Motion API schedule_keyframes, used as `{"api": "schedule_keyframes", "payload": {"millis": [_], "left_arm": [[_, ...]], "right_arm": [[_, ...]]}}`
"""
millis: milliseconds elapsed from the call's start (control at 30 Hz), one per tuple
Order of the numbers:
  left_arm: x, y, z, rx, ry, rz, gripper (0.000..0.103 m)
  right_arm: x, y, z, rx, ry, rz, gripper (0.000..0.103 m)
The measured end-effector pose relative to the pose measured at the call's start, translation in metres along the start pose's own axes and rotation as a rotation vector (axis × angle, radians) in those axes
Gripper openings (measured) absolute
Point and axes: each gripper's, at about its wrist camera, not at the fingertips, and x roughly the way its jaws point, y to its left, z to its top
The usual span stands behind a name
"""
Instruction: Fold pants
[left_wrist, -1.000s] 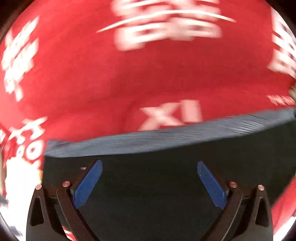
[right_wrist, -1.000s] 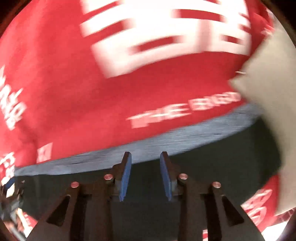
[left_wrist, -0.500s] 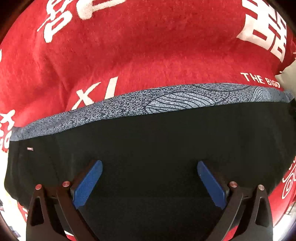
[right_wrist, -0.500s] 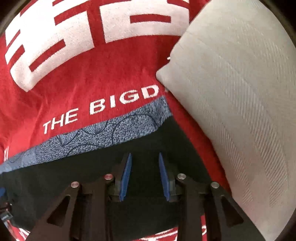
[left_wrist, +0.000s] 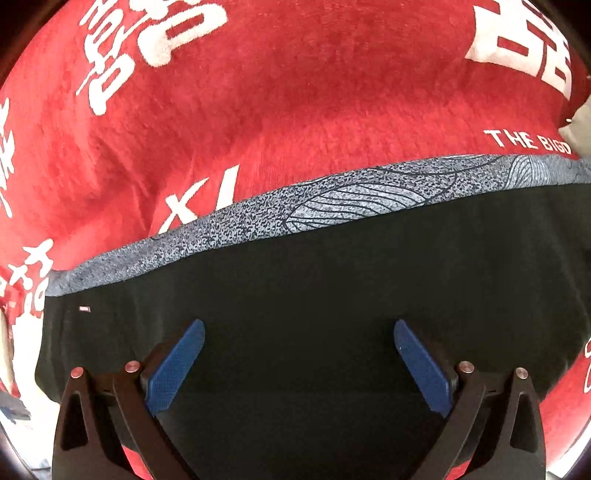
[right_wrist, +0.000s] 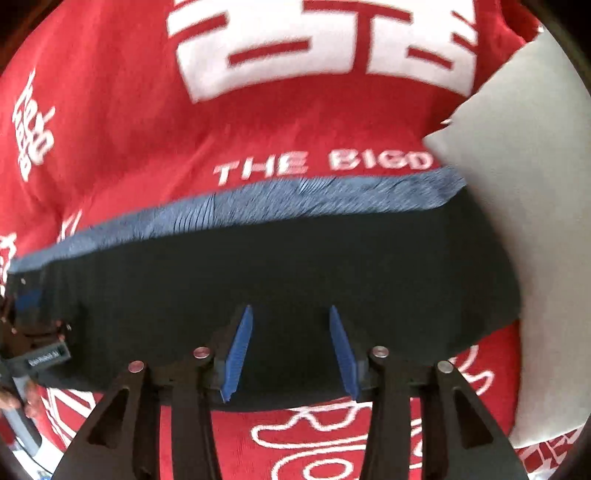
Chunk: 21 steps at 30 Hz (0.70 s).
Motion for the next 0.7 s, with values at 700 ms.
{"api": "schedule_keyframes", "payload": {"millis": [700], "left_arm": [[-0.022, -0.035, 0.012, 0.242, 0.023, 0.137, 0.103]], "right_arm": [[-0.001, -0.055, 0.0, 0.344, -0.021, 0.069, 0.051]]}}
